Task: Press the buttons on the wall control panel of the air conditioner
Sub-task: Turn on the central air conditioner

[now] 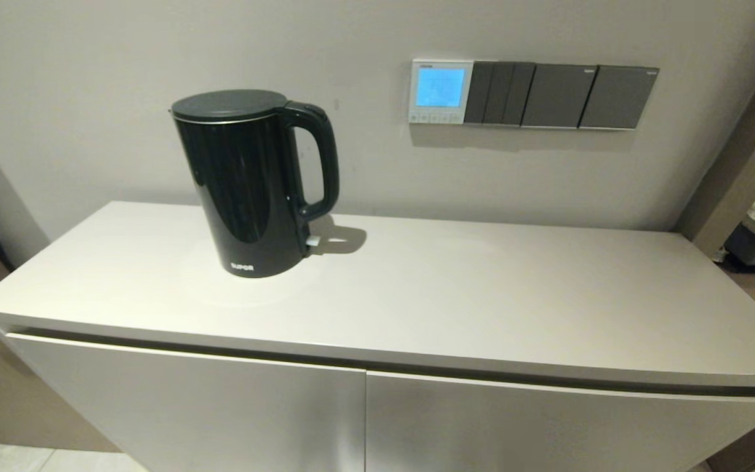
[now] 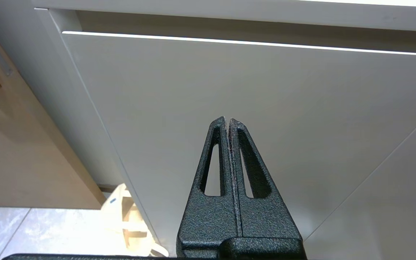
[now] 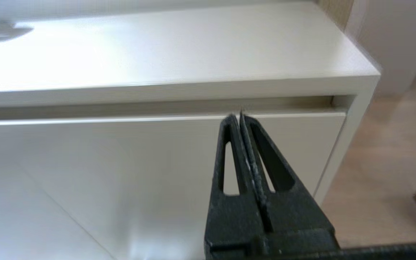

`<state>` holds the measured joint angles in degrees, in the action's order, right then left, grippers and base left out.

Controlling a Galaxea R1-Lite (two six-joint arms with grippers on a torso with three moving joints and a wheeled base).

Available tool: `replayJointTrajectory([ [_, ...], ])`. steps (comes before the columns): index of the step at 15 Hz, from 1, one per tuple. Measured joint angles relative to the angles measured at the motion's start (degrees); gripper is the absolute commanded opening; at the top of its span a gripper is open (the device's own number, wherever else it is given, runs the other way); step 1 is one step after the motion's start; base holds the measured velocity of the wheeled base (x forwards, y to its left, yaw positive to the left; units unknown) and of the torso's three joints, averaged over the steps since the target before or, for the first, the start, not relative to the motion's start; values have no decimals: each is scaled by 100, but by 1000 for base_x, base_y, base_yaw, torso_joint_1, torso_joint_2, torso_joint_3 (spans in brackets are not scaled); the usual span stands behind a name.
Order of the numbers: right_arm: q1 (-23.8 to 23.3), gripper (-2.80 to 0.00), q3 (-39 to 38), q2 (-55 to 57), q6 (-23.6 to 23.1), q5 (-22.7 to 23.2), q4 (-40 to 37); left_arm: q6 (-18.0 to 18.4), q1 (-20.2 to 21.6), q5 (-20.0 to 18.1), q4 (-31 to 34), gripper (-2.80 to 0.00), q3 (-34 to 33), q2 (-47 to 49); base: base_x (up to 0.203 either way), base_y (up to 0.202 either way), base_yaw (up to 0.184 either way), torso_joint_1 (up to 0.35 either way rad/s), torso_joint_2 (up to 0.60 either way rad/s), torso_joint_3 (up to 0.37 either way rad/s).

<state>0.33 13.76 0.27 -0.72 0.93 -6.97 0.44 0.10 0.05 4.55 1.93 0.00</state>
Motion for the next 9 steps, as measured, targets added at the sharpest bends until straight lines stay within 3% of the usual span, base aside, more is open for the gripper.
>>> replayJointTrajectory([
  [5,0,-280,701,197,-197,11,-134,0,1,2,-1,-280,0,0,0,0,0,0,0,0],
  [9,-12,-280,956,1369,-199,-1,784,0,4,2,0,-280,0,0,0,0,0,0,0,0],
])
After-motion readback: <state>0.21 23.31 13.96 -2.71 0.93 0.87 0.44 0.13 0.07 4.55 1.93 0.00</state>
